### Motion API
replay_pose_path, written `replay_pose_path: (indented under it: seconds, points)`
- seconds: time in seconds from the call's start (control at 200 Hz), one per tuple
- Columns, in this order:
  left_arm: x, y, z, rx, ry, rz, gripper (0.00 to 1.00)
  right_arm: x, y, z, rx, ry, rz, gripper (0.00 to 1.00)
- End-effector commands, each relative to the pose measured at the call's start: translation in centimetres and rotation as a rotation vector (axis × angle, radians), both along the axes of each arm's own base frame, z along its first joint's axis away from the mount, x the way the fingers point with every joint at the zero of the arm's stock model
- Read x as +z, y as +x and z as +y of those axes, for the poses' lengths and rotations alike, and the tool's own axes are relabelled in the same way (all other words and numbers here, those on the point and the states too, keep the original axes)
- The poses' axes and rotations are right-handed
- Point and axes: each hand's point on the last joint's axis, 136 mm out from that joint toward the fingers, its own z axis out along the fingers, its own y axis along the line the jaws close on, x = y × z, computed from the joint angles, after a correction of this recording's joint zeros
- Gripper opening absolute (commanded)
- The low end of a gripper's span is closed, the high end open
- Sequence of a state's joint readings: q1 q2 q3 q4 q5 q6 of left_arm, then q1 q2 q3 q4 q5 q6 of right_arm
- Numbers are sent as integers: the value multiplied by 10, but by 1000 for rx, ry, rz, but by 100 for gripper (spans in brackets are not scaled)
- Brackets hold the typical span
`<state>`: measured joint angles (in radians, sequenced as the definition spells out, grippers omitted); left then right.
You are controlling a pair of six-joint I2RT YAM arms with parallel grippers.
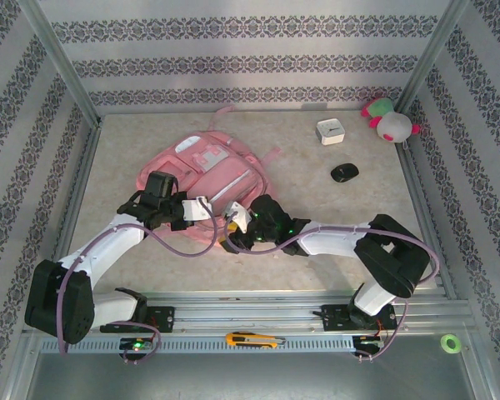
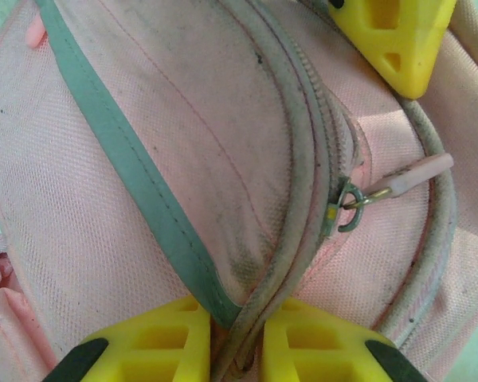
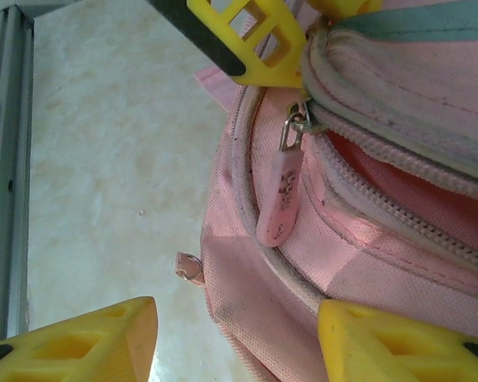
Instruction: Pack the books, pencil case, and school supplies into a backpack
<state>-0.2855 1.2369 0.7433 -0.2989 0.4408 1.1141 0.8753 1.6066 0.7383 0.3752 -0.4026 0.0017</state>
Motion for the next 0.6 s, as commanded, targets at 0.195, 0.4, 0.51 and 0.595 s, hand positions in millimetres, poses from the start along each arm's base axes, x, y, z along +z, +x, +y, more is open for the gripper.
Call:
replay_pose_path:
  seconds: [0.195, 0.4, 0.51, 0.595]
  points:
    - [26, -7, -27, 28, -236, 113, 12, 58, -4, -3, -79, 208, -84, 57]
    - [28, -20, -39, 104, -365, 315, 11, 58, -7, -35, -184, 213, -132, 57]
    - [26, -27, -43, 105, -386, 360, 9, 58, -9, -43, -202, 187, -191, 56]
    - [24, -28, -43, 106, -386, 366, 9, 64, -9, -42, -204, 177, -235, 56]
